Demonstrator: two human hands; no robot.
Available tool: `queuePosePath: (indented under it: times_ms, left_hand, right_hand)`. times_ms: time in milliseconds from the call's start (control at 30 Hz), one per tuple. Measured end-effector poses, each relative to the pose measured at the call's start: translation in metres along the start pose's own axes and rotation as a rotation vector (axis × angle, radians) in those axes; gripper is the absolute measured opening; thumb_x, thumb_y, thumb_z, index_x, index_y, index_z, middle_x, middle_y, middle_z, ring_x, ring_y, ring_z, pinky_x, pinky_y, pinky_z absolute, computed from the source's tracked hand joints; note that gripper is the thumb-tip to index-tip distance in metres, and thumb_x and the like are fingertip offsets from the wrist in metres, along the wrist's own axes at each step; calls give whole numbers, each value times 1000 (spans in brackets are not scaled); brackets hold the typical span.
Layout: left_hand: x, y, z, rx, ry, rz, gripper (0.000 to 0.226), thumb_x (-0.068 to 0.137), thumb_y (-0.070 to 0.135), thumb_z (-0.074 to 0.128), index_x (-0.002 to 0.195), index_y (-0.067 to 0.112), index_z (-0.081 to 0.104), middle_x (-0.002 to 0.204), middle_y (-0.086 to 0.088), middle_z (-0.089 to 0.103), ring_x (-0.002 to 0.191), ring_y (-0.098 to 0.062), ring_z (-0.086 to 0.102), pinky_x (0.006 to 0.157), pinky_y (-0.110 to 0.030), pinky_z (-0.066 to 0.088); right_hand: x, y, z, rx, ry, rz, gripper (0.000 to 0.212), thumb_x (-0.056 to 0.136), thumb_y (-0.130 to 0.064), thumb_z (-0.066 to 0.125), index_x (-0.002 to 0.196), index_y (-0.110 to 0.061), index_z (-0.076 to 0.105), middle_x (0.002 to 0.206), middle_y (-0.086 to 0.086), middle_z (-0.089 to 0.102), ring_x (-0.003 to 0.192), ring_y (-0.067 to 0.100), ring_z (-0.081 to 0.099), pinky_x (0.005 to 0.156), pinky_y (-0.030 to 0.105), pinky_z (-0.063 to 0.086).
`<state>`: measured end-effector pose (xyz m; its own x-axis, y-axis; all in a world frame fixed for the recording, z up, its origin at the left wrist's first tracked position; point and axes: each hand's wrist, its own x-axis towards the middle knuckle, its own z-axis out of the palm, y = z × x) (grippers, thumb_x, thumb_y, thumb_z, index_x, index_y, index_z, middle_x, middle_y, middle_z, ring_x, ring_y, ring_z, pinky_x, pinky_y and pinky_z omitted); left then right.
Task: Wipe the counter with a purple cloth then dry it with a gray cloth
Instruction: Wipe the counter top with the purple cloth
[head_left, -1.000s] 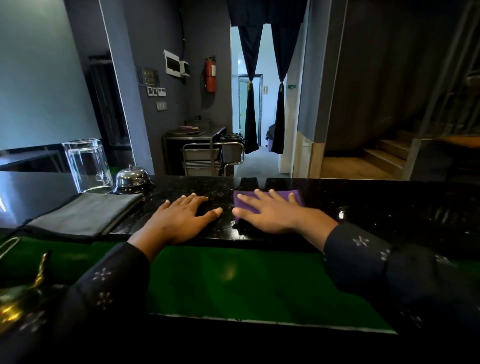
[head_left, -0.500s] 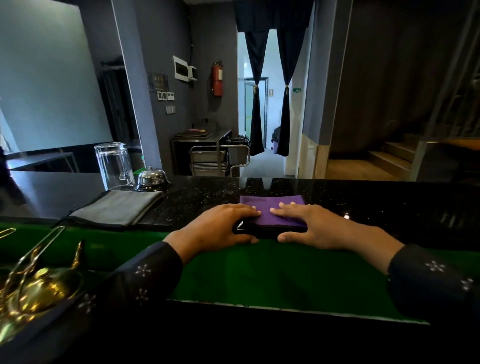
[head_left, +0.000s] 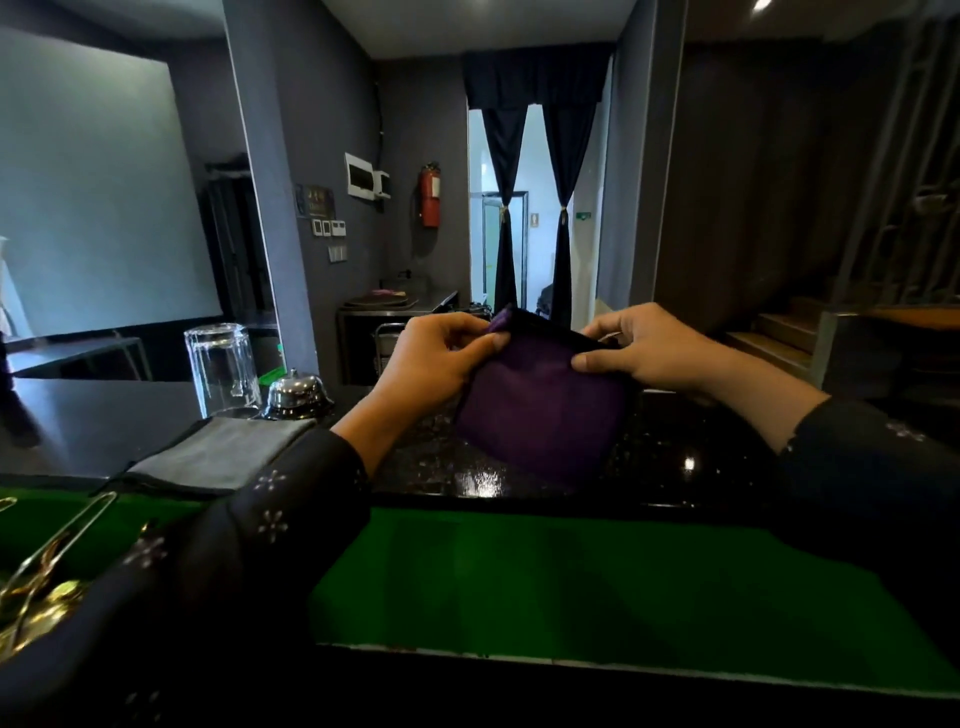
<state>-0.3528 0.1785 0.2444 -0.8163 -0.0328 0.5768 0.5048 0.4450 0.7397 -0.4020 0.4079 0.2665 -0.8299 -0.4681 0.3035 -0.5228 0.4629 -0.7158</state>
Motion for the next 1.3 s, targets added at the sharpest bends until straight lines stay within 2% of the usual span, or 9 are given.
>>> queuePosePath:
  times_ms: [133,300,500,633,733,833,967,1133,1300]
  left_hand:
    - [15,-21,3,111,-22,-136,18,85,24,69,98,12,73,87,-5,72,78,-14,67,73,-30,58]
    - [15,-65,10,160,-78,-242,18,84,27,70,96,14,73,86,-3,73,76,-13,68,68,-25,56]
    - [33,-93,9,259,-151,-323,18,82,26,72,94,13,73,71,4,67,59,-5,59,50,-13,47]
    - [35,-93,21,551,-255,-337,28,86,26,68,108,10,68,101,-3,68,94,-15,64,86,-26,52]
    - [25,-70,49,647,-240,-147,43,92,34,56,129,12,52,127,-8,58,117,-23,54,103,-37,42]
    - [11,-57,93,728,-560,-75,53,96,48,36,145,26,32,151,-6,35,138,-26,32,115,-53,20]
    - [11,-76,123,849,-721,-252,59,96,58,12,150,37,1,160,1,-6,145,-32,-11,112,-55,-11]
    - [67,-124,87,933,-607,-342,54,97,54,9,149,41,4,160,0,-4,145,-35,-8,109,-63,-12]
    - [80,-149,43,1037,-512,-627,68,88,71,12,149,42,5,160,-7,-4,145,-37,-7,108,-64,-12]
  right_hand:
    - [18,14,10,109,-20,138,13,80,-10,74,92,-8,70,101,18,69,92,28,66,83,34,56]
    - [34,51,38,104,-27,225,25,80,-14,76,102,-5,70,105,20,70,98,32,66,94,48,51]
    - [60,78,54,-18,-51,189,22,81,-16,75,101,-9,70,99,12,71,99,25,65,93,36,50]
    - [66,86,61,-274,-149,151,28,83,-22,73,110,-16,70,106,0,66,102,15,59,88,26,44]
    - [64,91,54,-283,-143,115,29,88,-19,68,116,-16,67,114,1,65,106,13,58,89,24,41]
    - [56,101,43,-315,-53,132,28,95,-19,57,121,-14,63,124,6,62,114,18,56,88,23,36]
    - [38,118,43,-354,-16,233,41,99,-30,47,138,-16,48,142,7,50,131,21,44,101,30,35]
    - [23,126,57,-477,-83,216,49,102,-38,36,147,-20,33,157,2,28,148,18,11,115,38,18]
    - [23,122,58,-474,-76,249,48,102,-39,34,147,-24,32,157,2,26,147,21,13,117,41,15]
